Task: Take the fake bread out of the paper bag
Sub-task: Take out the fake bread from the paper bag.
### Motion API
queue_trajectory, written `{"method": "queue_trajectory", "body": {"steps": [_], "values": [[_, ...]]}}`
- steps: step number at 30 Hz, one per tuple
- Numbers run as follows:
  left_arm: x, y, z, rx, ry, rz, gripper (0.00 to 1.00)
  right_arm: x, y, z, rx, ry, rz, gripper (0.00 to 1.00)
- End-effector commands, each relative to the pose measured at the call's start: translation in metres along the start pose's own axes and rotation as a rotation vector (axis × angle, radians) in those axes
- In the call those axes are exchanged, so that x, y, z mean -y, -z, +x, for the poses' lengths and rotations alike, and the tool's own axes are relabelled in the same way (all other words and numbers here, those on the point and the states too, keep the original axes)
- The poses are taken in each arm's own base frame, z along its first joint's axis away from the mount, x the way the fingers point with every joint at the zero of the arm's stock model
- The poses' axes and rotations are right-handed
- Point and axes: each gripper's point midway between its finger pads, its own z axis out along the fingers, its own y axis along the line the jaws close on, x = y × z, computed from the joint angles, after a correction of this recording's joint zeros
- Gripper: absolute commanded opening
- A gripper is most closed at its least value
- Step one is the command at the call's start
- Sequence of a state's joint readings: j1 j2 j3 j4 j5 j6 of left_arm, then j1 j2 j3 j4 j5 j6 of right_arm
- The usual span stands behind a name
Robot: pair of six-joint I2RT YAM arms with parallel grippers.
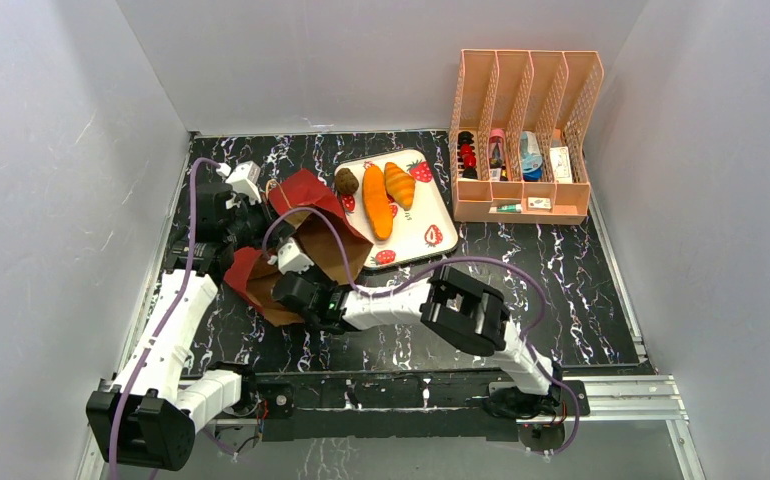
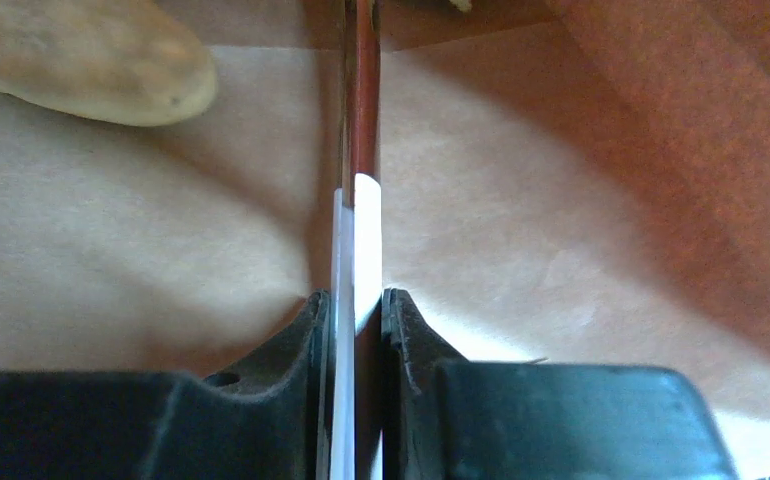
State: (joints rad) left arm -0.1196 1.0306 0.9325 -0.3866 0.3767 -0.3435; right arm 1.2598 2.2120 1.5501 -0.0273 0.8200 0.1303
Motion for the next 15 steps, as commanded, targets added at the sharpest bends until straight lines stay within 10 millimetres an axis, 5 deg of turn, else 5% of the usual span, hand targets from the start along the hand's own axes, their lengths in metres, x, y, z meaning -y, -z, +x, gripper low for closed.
{"method": "queue_trajectory", "body": {"steps": [1,15], "values": [[0.022,0.012,0.013,-0.033,0.055,0.088,0.00,0.048,-0.001,-0.033,0.030,-0.119,0.024,0.00],[0.013,-0.004,-0.016,0.082,0.084,0.034,0.00,0.061,0.073,-0.050,-0.035,-0.240,-0.221,0.00]]}}
